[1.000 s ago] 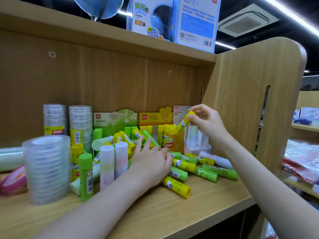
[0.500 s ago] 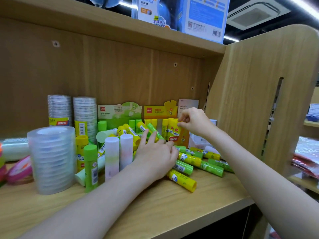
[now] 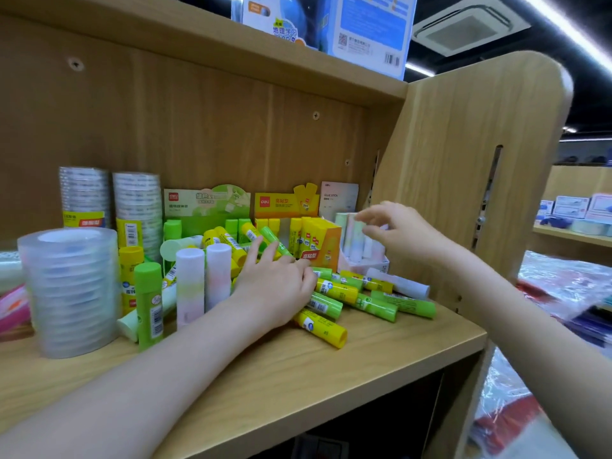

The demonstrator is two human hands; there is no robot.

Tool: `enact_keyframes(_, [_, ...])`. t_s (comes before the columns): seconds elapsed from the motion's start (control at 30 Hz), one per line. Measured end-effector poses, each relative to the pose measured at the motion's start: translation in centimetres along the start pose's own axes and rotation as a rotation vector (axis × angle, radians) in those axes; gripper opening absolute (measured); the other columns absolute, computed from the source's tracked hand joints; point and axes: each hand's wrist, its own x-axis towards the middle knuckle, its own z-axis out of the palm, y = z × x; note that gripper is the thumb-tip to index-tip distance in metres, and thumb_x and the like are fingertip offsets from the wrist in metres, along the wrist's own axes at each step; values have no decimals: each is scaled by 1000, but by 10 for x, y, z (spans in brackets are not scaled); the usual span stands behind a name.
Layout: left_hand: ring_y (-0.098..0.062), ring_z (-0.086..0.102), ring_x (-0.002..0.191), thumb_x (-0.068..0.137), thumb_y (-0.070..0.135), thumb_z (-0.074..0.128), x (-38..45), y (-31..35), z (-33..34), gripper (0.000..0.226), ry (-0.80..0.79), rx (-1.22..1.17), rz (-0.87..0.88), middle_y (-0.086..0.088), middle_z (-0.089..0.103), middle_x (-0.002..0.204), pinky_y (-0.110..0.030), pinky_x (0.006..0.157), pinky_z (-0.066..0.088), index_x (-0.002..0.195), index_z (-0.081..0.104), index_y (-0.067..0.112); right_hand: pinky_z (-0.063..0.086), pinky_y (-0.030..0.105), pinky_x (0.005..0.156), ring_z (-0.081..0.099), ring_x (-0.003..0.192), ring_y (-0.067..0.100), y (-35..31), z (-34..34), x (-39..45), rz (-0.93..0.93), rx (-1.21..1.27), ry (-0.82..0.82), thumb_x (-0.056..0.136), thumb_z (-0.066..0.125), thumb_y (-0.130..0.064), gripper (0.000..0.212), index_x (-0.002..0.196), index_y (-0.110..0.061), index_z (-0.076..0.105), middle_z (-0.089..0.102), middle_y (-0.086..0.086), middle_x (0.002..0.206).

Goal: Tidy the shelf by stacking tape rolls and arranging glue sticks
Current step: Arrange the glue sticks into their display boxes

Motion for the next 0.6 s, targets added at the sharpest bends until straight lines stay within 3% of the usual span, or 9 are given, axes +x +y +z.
enact_keyframes(0.1, [-24, 13, 143, 99, 32, 13, 0, 1, 0, 47, -7, -7, -1, 3, 42, 144, -44, 114, -7, 138, 40, 26, 39, 21, 77, 57, 95, 15, 17, -13, -27, 74, -194, -154, 91, 52, -15, 24, 110, -16, 67, 67, 3, 109])
enact_keyframes(0.23, [-24, 13, 143, 100, 32, 13, -1, 1, -1, 47, -6, -1, 3, 3, 42, 144, -45, 115, -6, 138, 39, 26, 47, 26, 82, 58, 98, 19, 32, 0, -45, 171, -341, -334, 87, 59, -19, 29, 115, -14, 59, 64, 5, 110])
enact_keyframes(0.3, [-24, 13, 143, 99, 32, 13, -1, 1, 0, 47, -2, -10, -1, 3, 43, 144, -44, 114, -7, 138, 40, 26, 48, 33, 84, 58, 99, 24, 41, 10, -46, 192, -302, -295, 85, 61, -19, 28, 112, -16, 56, 63, 8, 110])
enact_keyframes(0.4, [-24, 13, 143, 99, 32, 13, -2, 2, 0, 47, -3, -10, 1, 3, 43, 143, -44, 114, -7, 137, 41, 26, 48, 36, 75, 56, 89, 29, 44, 8, -44, 178, -236, -151, 86, 57, -17, 30, 112, -25, 45, 60, 11, 100])
enact_keyframes(0.5, [-24, 13, 143, 99, 33, 14, 0, 1, 1, 47, 2, -11, 1, 3, 43, 143, -44, 114, -7, 137, 41, 26, 42, 29, 71, 57, 82, 24, 29, -8, -36, 112, 24, 17, 87, 53, -9, 56, 132, -34, 32, 60, 5, 87])
enact_keyframes(0.6, [-23, 13, 143, 99, 33, 14, 0, 1, 1, 47, 2, -9, -2, 3, 44, 143, -44, 114, -7, 137, 42, 26, 42, 29, 70, 57, 83, 23, 15, -8, -12, 111, 225, 120, 83, 62, -9, 64, 132, -38, 32, 57, 0, 84])
